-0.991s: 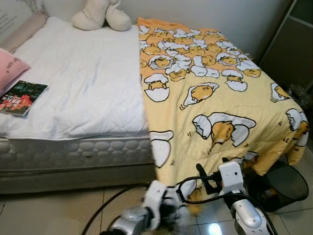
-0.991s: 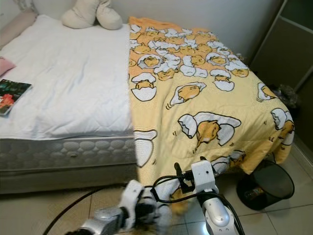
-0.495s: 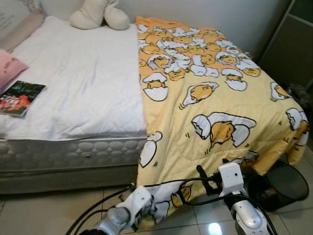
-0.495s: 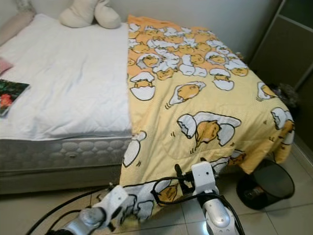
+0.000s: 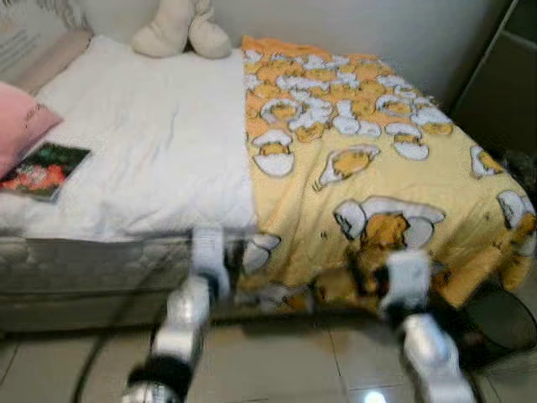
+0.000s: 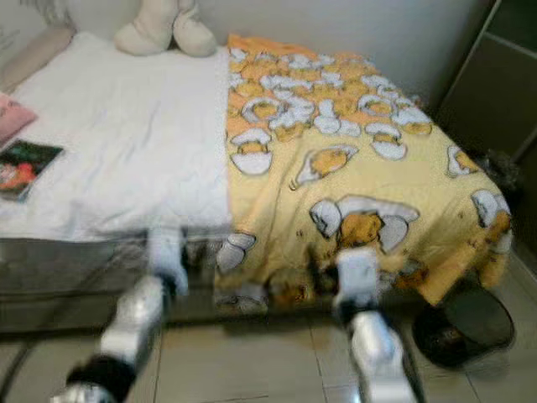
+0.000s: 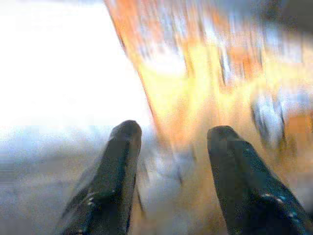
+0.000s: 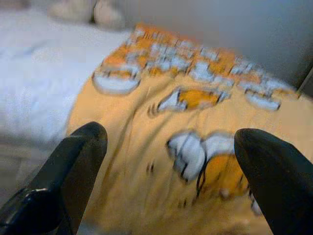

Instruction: Clean up the room

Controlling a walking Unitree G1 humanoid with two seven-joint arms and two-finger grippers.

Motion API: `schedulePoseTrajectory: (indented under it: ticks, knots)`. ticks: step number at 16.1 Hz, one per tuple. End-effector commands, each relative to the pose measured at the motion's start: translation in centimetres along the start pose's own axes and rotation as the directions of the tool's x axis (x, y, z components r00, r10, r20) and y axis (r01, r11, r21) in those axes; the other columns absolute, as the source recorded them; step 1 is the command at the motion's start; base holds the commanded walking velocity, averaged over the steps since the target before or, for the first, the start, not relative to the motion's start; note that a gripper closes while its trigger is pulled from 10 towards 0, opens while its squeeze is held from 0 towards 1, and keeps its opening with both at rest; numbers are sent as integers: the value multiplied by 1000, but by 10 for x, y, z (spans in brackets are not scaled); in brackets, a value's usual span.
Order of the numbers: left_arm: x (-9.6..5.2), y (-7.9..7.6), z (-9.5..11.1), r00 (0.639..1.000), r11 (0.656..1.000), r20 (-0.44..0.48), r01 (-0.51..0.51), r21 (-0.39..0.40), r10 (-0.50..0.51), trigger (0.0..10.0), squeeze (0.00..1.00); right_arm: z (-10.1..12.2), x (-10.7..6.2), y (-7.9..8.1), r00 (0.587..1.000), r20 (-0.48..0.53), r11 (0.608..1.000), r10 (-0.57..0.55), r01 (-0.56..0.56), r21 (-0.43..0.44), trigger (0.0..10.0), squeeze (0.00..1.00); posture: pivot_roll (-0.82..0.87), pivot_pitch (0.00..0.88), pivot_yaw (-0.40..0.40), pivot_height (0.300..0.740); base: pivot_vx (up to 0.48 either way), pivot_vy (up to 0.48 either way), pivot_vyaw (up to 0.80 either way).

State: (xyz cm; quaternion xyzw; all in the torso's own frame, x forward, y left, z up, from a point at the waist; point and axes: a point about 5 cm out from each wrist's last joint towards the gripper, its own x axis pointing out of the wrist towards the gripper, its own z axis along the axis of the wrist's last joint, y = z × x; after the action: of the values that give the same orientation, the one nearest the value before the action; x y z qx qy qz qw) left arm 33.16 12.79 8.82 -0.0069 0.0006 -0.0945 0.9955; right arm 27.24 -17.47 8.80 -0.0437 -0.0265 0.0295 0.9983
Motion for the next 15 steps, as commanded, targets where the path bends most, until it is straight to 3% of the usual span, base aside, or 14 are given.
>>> schedulePoseTrajectory:
  ticks: [1,2,4,5,10,12,13,15]
  knots:
    - [-2,8,15,995,998,86,-57,13,55,10000,894,6,7,-4,999,10,999,-32,32,29,10000,71,42,0,-53,740,0,-480,725]
    - [-2,9,19,992,997,109,-72,25,69,10000,0,7,9,-4,999,11,999,-32,32,30,10000,78,42,0,-49,740,0,-480,719]
    - [-3,9,19,990,994,103,-103,45,98,10000,0,5,12,-2,1000,10,999,-27,27,35,10000,75,43,0,-45,740,0,-472,688]
    - [-4,8,13,991,992,58,-125,27,123,10000,0,4,12,-1,1000,3,999,-23,23,34,10000,78,43,0,-42,740,0,-472,663]
    - [-29,12,-6,992,990,1,-128,58,128,10000,0,-7,-4,-1,999,-31,997,-19,21,74,10000,90,62,0,-49,740,0,0,635]
    - [-34,7,-9,993,989,-11,-116,93,118,10000,0,-14,-8,-4,998,-55,997,-30,33,69,10000,90,66,0,-52,740,0,0,613]
    - [-35,5,-10,993,991,-19,-115,74,117,10000,0,-14,-8,-4,998,-60,997,-31,35,70,10000,90,65,0,-53,740,0,0,606]
    - [-37,-2,-12,992,990,-39,-121,72,124,10000,0,-11,-6,-2,999,-52,999,-8,10,47,10000,94,51,0,-59,740,0,-474,613]
